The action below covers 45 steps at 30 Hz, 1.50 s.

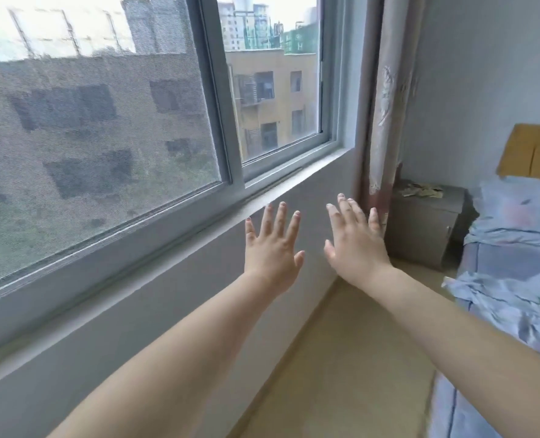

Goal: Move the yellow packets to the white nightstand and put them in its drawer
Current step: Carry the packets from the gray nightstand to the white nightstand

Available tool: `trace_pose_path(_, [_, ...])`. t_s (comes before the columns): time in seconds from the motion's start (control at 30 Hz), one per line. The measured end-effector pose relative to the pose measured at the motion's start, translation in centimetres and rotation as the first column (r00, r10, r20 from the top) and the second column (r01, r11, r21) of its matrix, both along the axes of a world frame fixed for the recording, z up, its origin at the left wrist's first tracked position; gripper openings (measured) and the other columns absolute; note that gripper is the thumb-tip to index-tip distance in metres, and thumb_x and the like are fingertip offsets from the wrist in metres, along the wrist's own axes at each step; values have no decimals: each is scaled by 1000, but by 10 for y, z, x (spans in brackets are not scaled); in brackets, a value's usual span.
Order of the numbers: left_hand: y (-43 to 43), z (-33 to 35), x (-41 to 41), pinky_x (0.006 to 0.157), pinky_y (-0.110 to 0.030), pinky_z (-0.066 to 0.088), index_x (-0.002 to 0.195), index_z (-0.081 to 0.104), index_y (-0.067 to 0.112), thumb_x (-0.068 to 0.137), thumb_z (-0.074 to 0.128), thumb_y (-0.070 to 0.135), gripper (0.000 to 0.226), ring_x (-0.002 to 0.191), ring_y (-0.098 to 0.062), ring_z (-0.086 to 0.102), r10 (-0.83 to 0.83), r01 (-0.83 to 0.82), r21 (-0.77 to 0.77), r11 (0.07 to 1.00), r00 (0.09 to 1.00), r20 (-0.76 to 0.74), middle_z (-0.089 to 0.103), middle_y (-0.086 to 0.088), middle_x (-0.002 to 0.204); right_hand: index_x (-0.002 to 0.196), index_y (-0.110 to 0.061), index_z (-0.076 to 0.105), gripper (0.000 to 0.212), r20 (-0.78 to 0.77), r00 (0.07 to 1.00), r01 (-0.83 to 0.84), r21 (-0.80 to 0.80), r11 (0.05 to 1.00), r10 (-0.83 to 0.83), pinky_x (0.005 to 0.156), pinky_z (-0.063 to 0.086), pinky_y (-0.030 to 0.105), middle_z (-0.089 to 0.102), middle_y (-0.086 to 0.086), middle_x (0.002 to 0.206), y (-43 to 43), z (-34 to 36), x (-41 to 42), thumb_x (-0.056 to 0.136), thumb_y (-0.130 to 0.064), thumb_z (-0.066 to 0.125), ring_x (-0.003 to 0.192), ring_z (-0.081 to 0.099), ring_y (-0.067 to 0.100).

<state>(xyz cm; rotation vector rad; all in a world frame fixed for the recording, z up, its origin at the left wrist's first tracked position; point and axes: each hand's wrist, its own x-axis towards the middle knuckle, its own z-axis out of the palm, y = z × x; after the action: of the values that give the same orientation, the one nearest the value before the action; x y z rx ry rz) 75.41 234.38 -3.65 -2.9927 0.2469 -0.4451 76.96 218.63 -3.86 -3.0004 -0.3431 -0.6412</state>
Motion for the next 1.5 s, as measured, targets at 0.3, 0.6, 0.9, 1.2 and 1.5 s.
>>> trace_pose_path(0.3, [-62, -23, 244, 115, -55, -6, 152, -8, 27, 98, 33, 51, 73, 146, -24, -19, -276, 276, -9, 961, 961, -19, -15, -2, 160, 151, -12, 16, 67, -41, 955, 293, -20, 956, -293, 115, 7, 53, 4, 11, 160, -62, -23, 194, 94, -34, 45, 147, 7, 25])
trace_pose_path(0.6, [-150, -46, 486, 114, -56, -2, 153, -4, 24, 98, 35, 49, 72, 147, -26, -14, -527, 527, -7, 850, 850, -15, -10, -4, 161, 151, -15, 14, 65, -110, 843, 528, -7, 849, -526, 116, 6, 51, 2, 8, 160, -135, -39, 399, 95, -33, 42, 147, 4, 24])
trace_pose_path(0.9, [-285, -70, 646, 115, -56, -2, 153, -4, 23, 97, 36, 49, 74, 147, -27, -14, -638, 637, -41, 770, 766, -79, -11, -4, 161, 149, -16, 16, 63, -149, 744, 660, 21, 751, -651, 116, 7, 51, 4, 7, 160, -261, -57, 530, 95, -31, 44, 147, 6, 24])
trace_pose_path(1.2, [-473, -98, 822, 114, -58, 4, 153, -3, 22, 96, 36, 50, 74, 147, -29, -10, -650, 652, 43, 757, 758, -46, -7, -6, 161, 150, -15, 14, 64, -172, 750, 650, 8, 760, -639, 117, 7, 49, 3, 7, 160, -461, -99, 679, 95, -31, 43, 147, 5, 23])
trace_pose_path(1.5, [-622, -129, 954, 115, -57, 5, 153, -2, 22, 97, 37, 48, 73, 147, -28, -8, -625, 635, 18, 773, 765, -153, -6, -5, 161, 150, -14, 17, 65, -265, 766, 599, -35, 800, -585, 117, 8, 48, 5, 8, 159, -614, -125, 825, 94, -32, 45, 146, 8, 24])
